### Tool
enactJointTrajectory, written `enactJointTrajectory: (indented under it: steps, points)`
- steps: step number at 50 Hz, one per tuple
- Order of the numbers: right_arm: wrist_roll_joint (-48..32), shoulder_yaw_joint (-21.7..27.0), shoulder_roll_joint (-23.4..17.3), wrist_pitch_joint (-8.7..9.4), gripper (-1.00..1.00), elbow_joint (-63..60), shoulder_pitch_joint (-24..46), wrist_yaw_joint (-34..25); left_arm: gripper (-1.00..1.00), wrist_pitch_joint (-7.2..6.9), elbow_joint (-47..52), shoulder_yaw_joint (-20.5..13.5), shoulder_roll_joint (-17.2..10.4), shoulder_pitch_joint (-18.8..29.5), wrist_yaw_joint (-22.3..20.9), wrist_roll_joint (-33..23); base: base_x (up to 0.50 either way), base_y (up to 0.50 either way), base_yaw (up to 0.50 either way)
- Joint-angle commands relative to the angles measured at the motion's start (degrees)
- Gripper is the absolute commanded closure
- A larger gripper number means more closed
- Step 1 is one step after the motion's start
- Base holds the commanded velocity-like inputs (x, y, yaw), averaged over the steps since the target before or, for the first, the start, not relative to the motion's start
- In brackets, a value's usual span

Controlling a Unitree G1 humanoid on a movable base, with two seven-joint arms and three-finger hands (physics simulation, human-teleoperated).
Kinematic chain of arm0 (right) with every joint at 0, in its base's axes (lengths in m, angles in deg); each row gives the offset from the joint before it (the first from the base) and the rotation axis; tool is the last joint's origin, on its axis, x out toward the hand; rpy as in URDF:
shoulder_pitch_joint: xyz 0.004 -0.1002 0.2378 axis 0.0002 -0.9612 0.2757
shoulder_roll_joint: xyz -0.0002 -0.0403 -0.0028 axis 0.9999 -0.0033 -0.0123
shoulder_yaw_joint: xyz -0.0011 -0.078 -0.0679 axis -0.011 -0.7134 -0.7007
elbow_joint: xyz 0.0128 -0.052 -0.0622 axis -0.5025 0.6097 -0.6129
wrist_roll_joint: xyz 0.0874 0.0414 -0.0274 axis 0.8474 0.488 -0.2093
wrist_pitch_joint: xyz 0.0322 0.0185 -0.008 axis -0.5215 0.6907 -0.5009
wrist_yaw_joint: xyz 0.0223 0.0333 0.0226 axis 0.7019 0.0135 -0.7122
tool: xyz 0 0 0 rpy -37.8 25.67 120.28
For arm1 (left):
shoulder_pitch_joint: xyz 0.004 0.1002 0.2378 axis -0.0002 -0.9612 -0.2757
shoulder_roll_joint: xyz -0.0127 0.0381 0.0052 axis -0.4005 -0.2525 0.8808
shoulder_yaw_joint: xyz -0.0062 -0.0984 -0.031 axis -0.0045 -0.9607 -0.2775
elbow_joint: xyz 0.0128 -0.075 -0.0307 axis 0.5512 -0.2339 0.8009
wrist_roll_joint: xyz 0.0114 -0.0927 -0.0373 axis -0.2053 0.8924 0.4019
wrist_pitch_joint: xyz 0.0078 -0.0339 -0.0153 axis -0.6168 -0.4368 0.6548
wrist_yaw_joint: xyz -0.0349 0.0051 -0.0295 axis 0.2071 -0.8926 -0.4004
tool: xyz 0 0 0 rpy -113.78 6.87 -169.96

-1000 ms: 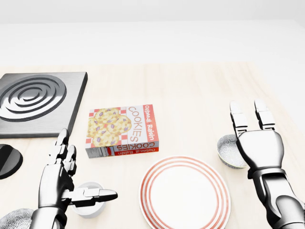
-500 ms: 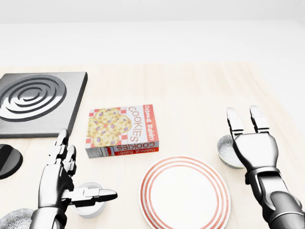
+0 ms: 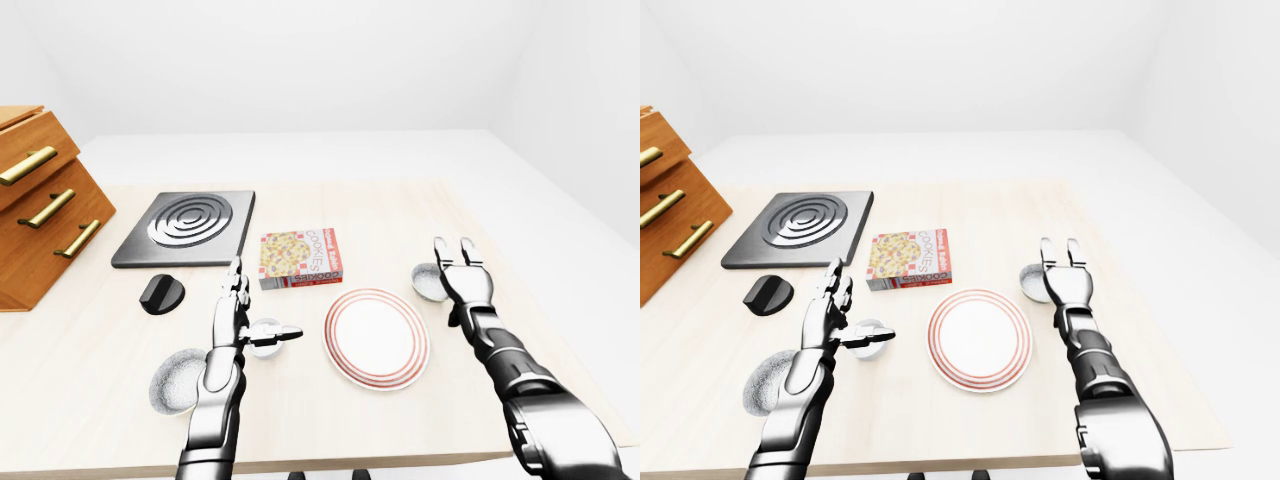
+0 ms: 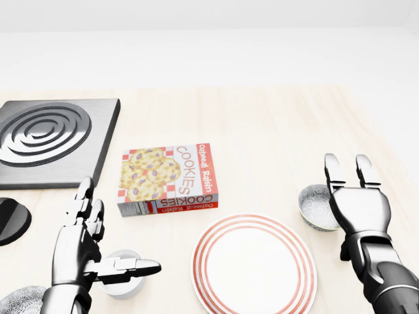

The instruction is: Pick the akita bowl next to the plate and place it on the plate.

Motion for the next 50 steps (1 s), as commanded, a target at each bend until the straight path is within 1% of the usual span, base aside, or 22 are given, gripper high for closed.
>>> enactJointTrajectory:
  steps: [1, 2, 4, 8, 9, 10, 12, 13, 24, 25, 28, 30, 33, 35, 37, 40, 41, 42, 45, 46, 48, 50]
  points:
    - [-1.2, -2.1, -0.06, 0.01, -1.0, 4.51, 0.93, 0.0, -1.0, -0.63, 0.86, 0.03, 0.08, -0.29, 0.13, 0.09, 0.0, 0.0, 0.0]
    - [-1.36, -2.21, 0.04, 0.01, -1.0, 4.59, 1.06, 0.0, -1.0, -0.83, 1.04, 0.02, 0.08, -0.29, 0.16, 0.12, 0.0, 0.0, 0.0]
    - [-1.49, -2.35, 0.34, 0.01, -1.0, 4.94, 1.25, 0.0, -1.0, -0.36, 0.46, -0.09, 0.05, -0.14, 0.13, 0.16, 0.0, 0.0, 0.0]
    - [-1.97, -2.68, 0.76, 0.01, -1.0, 5.87, 1.59, 0.0, -1.0, -0.73, 0.83, -0.09, 0.06, -0.19, 0.22, 0.24, 0.0, 0.0, 0.0]
    - [-2.34, -2.99, 0.85, 0.01, -0.24, 6.26, 1.87, 0.0, -1.0, -1.1, 1.43, -0.11, 0.06, -0.29, 0.3, 0.3, 0.0, 0.0, 0.0]
    - [-2.62, -3.15, 0.82, 0.01, 0.35, 6.4, 1.91, 0.0, -1.0, -1.18, 1.54, -0.13, 0.06, -0.3, 0.32, 0.34, 0.0, 0.0, 0.0]
    - [-2.69, -3.11, 0.83, 0.01, 0.35, 6.39, 1.91, 0.0, -1.0, -1.19, 1.55, -0.13, 0.06, -0.31, 0.32, 0.34, 0.0, 0.0, 0.0]
    - [-3.13, -3.4, 0.72, 0.01, 1.0, 6.51, 2.01, 0.0, -1.0, -1.04, 1.34, -0.22, 0.05, -0.25, 0.35, 0.41, 0.0, 0.0, 0.0]
    - [-3.53, -3.21, 0.73, 0.01, 1.0, 6.49, 2.15, 0.0, -1.0, -1.2, 1.61, -0.22, 0.04, -0.31, 0.43, 0.44, 0.0, 0.0, 0.0]
    - [-3.84, -3.41, 0.85, 0.01, 1.0, 6.86, 2.31, 0.0, -1.0, -2.0, 3.2, -0.33, 0.04, -0.68, 0.51, 0.71, 0.0, 0.0, 0.0]
    - [-3.12, -2.71, 0.79, 0.01, 1.0, 6.63, 2.14, 0.0, -1.0, -1.9, 3.05, -0.39, 0.01, -0.67, 0.43, 0.75, 0.0, 0.0, 0.0]
    - [-2.01, -1.75, -0.07, 0.01, 1.0, 5.84, 2.51, 0.0, -1.0, -1.63, 2.78, -0.39, 0.02, -0.75, 0.38, 0.72, 0.0, 0.0, 0.0]
    - [-1.78, -1.6, -1.13, 0.01, 1.0, 5.44, 3.05, 0.0, -1.0, -1.95, 3.26, -0.27, 0.09, -0.99, 0.45, 0.65, 0.0, 0.0, 0.0]
    - [-1.43, -0.74, -3.38, 0.01, 1.0, 3.64, 4.02, 0.0, -1.0, -2.02, 3.51, -0.11, 0.15, -1.26, 0.41, 0.56, 0.0, 0.0, 0.0]
    - [-1.06, 0.61, -6.35, 0.01, 1.0, -0.58, 4.94, 0.0, -1.0, -2.36, 4.11, 0.06, 0.22, -1.57, 0.4, 0.48, 0.0, 0.0, 0.0]
    - [-1.1, 2.32, -8.41, 0.01, 1.0, -6.16, 4.31, 0.0, -1.0, -2.4, 4.2, 0.04, 0.23, -1.65, 0.34, 0.46, 0.0, 0.0, 0.0]
    - [-0.59, 3.83, -9.94, 0.01, 1.0, -11.28, 3.4, 0.0, -1.0, -1.89, 3.52, 0.0, 0.23, -1.5, 0.28, 0.43, 0.0, 0.0, 0.0]
    - [-0.76, 4.29, -9.92, 0.01, 1.0, -12.44, 2.91, 0.0, -1.0, -1.84, 3.45, 0.0, 0.23, -1.48, 0.27, 0.42, 0.0, 0.0, 0.0]
    - [0.39, 8.6, -12.03, 0.01, 1.0, -24.6, -0.28, 0.0, -1.0, -1.56, 3.16, 0.1, 0.25, -1.58, 0.24, 0.28, 0.0, 0.0, 0.0]
    - [0.2, 9.07, -11.94, 0.01, 1.0, -25.51, -0.65, 0.0, -1.0, -1.53, 3.12, 0.1, 0.25, -1.57, 0.24, 0.27, 0.0, 0.0, 0.0]
    - [0.94, 11.43, -13.23, 0.01, 1.0, -29.61, -1.45, 0.0, -1.0, -1.97, 3.96, 0.24, 0.3, -1.88, 0.27, 0.22, 0.0, 0.0, 0.0]
    - [1.7, 12.86, -14.19, 0.01, 1.0, -30.87, -1.37, 0.0, -1.0, -1.53, 3.33, 0.18, 0.31, -1.76, 0.18, 0.24, 0.0, 0.0, 0.0]
